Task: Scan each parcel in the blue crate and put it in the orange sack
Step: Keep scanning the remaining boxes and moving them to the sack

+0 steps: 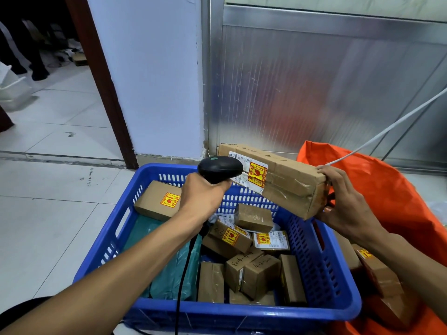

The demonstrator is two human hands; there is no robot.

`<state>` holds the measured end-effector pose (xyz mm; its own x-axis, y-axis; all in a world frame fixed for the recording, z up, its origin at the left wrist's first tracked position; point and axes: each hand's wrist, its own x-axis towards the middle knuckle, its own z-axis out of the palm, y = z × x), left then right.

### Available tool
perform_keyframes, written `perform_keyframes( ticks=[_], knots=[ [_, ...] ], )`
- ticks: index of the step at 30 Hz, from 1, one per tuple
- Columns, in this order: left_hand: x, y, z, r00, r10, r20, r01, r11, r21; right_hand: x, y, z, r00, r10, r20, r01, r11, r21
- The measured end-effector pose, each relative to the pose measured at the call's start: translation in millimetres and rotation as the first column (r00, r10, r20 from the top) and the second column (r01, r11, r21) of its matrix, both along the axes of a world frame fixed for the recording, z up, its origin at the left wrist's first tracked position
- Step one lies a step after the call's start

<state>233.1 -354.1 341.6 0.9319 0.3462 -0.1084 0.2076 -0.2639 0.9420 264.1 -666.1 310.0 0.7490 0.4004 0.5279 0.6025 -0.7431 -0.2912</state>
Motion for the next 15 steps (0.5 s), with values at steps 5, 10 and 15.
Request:
perform_keyframes(
  ticks=[5,10,15],
  knots=[
    [0,0,0,1.0,-0.011,-0.006,0.011,1.0,0.001,1,-3,0,0.999,-0.031,-0.023,0.03,0.999,-0.012],
    [0,-1,-2,1.0,-0.022,0.007,0.022,1.0,0.0,3,-15,2,0.995,-0.079,-0.058,0.077,0.996,-0.033],
    [-3,-2,0,0.999,-0.042,0.002,0.042,0.999,-0.011,2,-38,7,0.979,-0.186,-0.086,0.186,0.983,-0.008]
  ],
)
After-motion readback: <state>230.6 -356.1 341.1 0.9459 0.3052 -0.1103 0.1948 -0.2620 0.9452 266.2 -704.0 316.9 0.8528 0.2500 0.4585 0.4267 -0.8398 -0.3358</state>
